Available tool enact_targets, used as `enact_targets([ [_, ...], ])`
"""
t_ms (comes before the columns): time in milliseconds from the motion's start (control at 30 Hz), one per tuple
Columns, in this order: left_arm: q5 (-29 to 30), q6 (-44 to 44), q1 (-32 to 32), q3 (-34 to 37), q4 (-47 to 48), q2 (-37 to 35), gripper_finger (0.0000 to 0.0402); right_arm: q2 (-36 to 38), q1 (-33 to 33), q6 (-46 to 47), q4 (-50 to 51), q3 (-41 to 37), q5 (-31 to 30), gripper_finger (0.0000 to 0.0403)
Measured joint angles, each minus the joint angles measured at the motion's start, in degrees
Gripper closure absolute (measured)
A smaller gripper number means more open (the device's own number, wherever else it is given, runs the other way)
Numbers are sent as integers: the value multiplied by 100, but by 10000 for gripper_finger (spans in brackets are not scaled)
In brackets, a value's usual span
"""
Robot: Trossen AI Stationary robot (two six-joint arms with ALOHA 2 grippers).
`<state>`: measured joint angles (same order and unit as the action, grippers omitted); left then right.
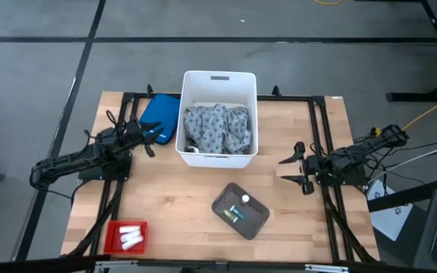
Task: Pick & place medical supplies in basket/bin
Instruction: Return to Home Position
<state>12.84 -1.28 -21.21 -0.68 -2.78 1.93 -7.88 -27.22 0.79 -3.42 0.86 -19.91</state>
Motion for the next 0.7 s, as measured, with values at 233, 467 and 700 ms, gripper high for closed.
enact_targets([
  [233,-10,43,0,5,-4,4,281,-2,0,1,0,0,-3,154],
  [467,-8,-238,0,4,-3,7,281,-2,0,7,0,2,-5,154],
  [700,-8,-245,0,6,-3,11,281,-2,0,5,0,7,-8,154],
])
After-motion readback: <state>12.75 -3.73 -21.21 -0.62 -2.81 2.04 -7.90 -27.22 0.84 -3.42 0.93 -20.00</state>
